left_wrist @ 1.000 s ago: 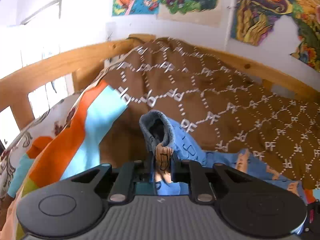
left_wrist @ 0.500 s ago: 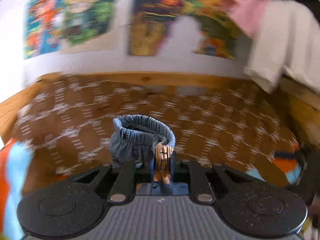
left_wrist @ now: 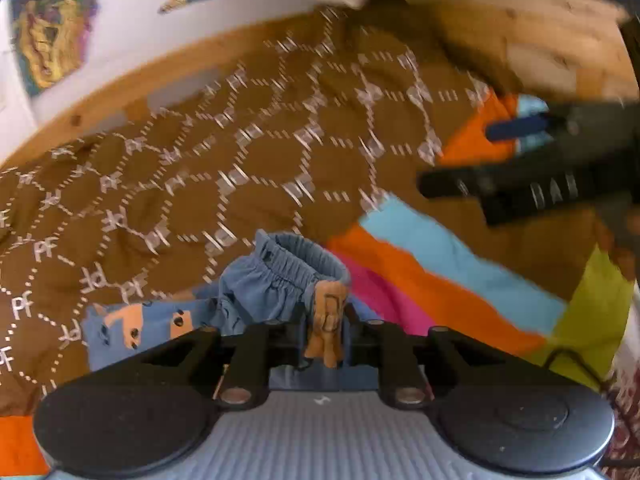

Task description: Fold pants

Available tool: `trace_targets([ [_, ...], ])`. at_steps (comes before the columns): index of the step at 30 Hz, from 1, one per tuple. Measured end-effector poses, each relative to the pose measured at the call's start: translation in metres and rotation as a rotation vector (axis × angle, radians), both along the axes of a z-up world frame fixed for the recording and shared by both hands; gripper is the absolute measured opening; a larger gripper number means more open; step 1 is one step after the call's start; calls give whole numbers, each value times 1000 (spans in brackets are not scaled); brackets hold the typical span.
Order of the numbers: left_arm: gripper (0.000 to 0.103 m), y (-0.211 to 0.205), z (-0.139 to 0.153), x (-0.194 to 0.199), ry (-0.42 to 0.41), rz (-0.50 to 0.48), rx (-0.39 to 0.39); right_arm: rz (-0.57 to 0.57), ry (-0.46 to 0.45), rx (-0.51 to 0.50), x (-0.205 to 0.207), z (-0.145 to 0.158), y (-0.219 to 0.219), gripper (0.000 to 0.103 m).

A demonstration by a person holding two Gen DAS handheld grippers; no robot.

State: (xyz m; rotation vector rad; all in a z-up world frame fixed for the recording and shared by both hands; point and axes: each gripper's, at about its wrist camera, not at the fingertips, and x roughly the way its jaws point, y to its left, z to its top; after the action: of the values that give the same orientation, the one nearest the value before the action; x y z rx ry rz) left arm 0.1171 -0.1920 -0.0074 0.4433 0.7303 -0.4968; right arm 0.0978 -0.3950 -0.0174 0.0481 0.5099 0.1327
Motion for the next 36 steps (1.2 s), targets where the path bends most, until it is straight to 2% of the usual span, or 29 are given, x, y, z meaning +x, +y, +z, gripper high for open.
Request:
trace_targets([
  [2, 43, -1, -6, -6, 13, -19, 1, 11, 18, 14, 4, -5, 1, 102],
  [4, 49, 1, -6, -14, 14, -47, -21, 25, 28, 7, 6, -7, 5, 102],
  [7, 62, 5, -2, -27, -24, -63, -9, 47, 40, 7, 11, -10, 11, 102],
  [11, 62, 17, 1, -38, -30, -61, -12, 67, 54, 41, 13, -13, 16, 102],
  [13, 62, 22, -3, -41, 0, -71, -21, 75, 58, 65, 14, -14, 17, 102],
  [16, 62, 28, -18, -40, 114, -103, -34, 97, 65, 122, 20, -16, 22, 102],
  [19, 66, 32, -25, -42, 128, -109, -44, 143, 73, 147, 28, -20, 40, 102],
  [21, 69, 37, -22, -43, 142, -107, -74, 175, 85, 109, 29, -24, 56, 102],
  [23, 72, 47, -17, -43, 161, -96, -118, 173, 112, -33, 29, -33, 73, 102],
  [25, 73, 64, -9, -45, 154, -66, -165, 143, 124, -127, 27, -39, 74, 102],
  [27, 75, 82, 1, -45, 93, -8, -191, 101, 134, -119, 24, -37, 64, 102],
  [30, 88, 107, 13, -28, -37, 163, -192, 33, 77, -100, 16, -31, 49, 102],
  [33, 89, 122, 19, 6, -112, 354, -193, 41, 11, -35, 19, -24, 55, 102],
  [35, 89, 123, 17, 26, -115, 371, -207, 80, -36, -51, 24, -23, 72, 102],
  [36, 89, 121, 13, 35, -119, 370, -179, 108, -51, -73, 28, -24, 82, 102],
])
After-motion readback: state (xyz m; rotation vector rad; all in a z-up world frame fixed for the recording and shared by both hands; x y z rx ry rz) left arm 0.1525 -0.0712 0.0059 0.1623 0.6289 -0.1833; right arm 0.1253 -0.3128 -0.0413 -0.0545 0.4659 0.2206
